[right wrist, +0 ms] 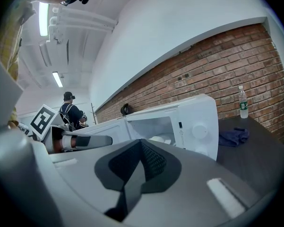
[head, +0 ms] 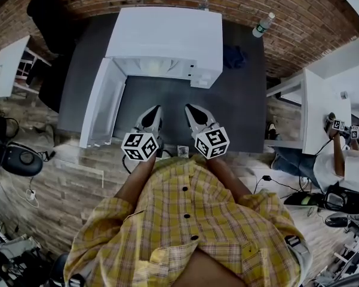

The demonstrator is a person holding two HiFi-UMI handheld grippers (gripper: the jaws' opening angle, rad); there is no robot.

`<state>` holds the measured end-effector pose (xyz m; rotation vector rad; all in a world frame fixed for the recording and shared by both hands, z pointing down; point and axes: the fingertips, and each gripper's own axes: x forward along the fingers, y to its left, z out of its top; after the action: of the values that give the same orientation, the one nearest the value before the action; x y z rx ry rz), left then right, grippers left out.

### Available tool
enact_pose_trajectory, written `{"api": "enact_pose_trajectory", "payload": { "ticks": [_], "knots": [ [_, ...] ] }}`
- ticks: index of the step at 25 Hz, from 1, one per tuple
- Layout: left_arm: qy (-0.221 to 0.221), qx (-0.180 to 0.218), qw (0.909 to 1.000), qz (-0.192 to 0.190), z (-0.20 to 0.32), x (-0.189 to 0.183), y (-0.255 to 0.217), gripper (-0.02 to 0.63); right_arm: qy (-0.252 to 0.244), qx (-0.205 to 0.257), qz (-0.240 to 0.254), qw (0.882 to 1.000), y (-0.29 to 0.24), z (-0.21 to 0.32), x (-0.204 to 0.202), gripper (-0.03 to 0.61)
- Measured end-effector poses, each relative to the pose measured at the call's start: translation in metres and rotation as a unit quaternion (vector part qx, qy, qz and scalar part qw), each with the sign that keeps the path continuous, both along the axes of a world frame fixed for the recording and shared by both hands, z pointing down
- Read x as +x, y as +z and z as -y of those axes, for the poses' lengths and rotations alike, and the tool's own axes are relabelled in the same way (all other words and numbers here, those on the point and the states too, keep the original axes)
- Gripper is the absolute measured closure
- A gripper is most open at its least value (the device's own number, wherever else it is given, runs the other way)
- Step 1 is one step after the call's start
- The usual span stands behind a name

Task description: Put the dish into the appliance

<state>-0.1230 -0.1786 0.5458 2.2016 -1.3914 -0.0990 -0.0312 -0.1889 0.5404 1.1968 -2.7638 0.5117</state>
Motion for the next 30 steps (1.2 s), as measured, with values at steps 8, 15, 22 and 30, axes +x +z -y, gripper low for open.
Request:
{"api": "enact_pose_trajectory", "payload": {
  "ticks": [8,15,22,30],
  "knots": [
    [0.007,0.022,0.9979,0.060,-0.002,0.006,0.000,0.614,-0.002,0.002,-0.004,1.000,0.002,0.000,0.001,0.577],
    [0.024,0.047,0.9924,0.111,-0.007,0.015,-0.006,0.614,0.002,0.009,-0.013,1.000,0.001,-0.001,0.004,0.577],
    [0.011,0.051,0.9902,0.130,-0.007,0.008,-0.008,0.614,0.010,0.013,-0.014,1.000,-0.001,-0.001,0.010,0.578],
    [0.009,0.060,0.9880,0.142,-0.009,0.005,-0.010,0.614,0.019,0.019,-0.017,1.000,0.000,0.002,0.019,0.577]
  ]
}}
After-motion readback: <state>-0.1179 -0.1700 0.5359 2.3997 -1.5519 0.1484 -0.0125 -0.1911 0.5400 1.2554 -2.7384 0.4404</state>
